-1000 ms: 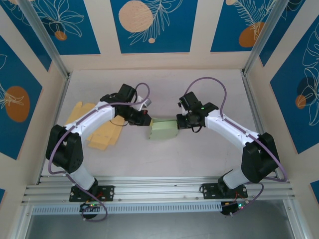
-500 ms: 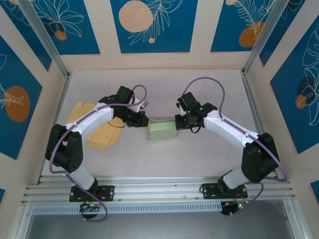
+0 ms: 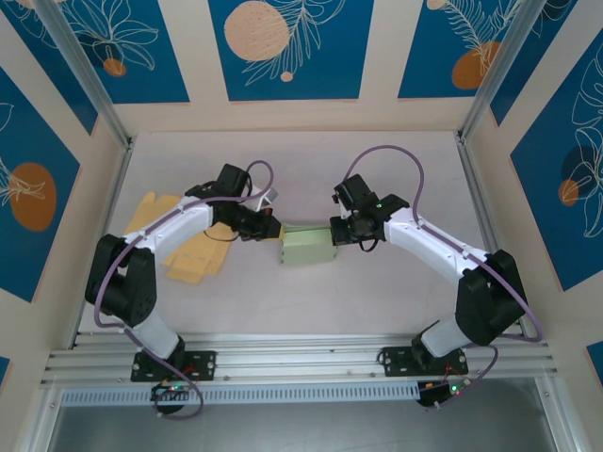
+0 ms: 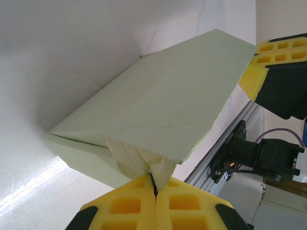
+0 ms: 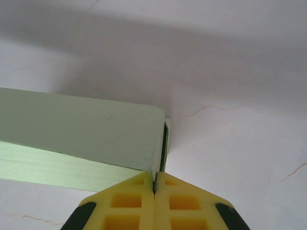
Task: Fold the paper box
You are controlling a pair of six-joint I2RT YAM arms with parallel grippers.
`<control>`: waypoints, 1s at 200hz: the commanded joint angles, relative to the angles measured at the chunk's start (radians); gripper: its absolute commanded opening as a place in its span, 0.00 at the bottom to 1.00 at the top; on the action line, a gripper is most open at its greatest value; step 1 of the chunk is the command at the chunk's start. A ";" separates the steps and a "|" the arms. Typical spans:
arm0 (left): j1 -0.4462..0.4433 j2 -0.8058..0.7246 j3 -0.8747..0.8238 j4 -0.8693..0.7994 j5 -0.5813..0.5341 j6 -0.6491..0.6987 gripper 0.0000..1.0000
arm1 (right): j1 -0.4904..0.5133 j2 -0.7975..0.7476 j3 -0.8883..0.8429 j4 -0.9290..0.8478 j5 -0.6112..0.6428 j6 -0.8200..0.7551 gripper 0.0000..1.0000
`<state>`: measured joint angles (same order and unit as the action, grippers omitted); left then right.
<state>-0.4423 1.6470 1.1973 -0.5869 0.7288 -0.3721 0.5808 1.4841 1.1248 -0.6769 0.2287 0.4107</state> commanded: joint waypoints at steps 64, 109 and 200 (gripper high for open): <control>0.025 -0.019 -0.041 0.096 0.104 -0.045 0.00 | 0.018 0.028 0.025 -0.010 -0.040 0.000 0.06; 0.040 -0.041 -0.069 0.104 0.102 -0.046 0.00 | 0.018 0.034 0.032 -0.012 -0.038 -0.002 0.07; 0.062 -0.058 -0.094 0.154 0.142 -0.075 0.00 | 0.018 0.045 0.031 -0.010 -0.037 0.000 0.06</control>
<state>-0.3931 1.6276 1.0992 -0.4564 0.8059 -0.4473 0.5827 1.5093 1.1435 -0.6693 0.2298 0.4107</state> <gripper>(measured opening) 0.056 0.066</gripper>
